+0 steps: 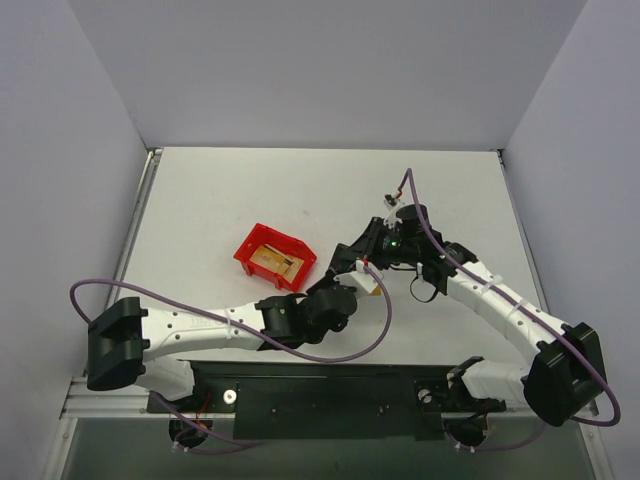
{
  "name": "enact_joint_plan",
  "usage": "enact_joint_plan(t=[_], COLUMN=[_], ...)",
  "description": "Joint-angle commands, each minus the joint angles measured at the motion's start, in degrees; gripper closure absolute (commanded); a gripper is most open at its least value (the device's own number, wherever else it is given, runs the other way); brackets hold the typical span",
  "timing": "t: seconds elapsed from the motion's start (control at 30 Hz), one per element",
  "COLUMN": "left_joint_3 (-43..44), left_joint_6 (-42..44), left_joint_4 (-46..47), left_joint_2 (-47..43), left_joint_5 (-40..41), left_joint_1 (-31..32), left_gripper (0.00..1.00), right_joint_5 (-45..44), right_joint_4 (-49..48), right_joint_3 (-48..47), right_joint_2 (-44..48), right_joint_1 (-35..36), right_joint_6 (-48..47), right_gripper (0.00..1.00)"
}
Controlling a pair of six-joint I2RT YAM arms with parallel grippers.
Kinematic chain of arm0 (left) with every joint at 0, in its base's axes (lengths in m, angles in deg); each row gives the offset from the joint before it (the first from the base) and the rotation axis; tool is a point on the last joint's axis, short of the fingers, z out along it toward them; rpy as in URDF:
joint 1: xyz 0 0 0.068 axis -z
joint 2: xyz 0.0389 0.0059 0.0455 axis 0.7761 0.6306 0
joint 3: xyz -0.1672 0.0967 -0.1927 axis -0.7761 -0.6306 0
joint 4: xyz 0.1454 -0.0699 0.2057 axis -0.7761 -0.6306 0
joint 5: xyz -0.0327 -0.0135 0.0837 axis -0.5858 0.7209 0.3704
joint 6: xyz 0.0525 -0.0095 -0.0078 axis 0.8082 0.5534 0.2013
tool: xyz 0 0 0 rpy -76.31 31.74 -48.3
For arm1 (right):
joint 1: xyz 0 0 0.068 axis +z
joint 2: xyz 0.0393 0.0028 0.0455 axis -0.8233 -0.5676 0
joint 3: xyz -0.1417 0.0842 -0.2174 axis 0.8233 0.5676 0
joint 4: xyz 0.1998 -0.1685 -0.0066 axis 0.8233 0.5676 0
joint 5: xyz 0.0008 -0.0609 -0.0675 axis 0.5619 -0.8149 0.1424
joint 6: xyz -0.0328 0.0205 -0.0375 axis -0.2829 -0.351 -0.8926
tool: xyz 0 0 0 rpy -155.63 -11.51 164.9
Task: Put the credit cards into the card holder
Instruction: Pick up the credit card from the storage box.
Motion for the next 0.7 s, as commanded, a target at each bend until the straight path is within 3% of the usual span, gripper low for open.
enact_joint_plan(t=[0.0,0.13,0.27,0.67], left_joint_3=[-0.2,-1.0,-1.0,-2.9], left_joint_6=[-0.7,-1.5,-1.9,-5.4], left_joint_4=[6.2,9.3,10.8,14.3], left_joint_2=[-3.4,-4.4,-4.8,-7.0], left_joint_5=[-2.0,-2.7,-2.3,-4.7], left_joint_1=[0.7,0.7,0.6,-0.8], left_gripper=[0.85,0.64,0.55,0.48], right_joint_5=[-1.0,-0.6,-0.3,1.3], right_joint_4=[0.1,0.1,0.1,-0.7], right_joint_3=[-1.2,-1.4,-1.1,0.2], right_joint_2=[1.2,1.3,1.1,2.1], right_joint_1=[-0.4,-0.5,-0.5,-0.8], right_joint_6=[0.2,0.3,0.5,1.2], right_gripper=[1.00,1.00,1.00,1.00])
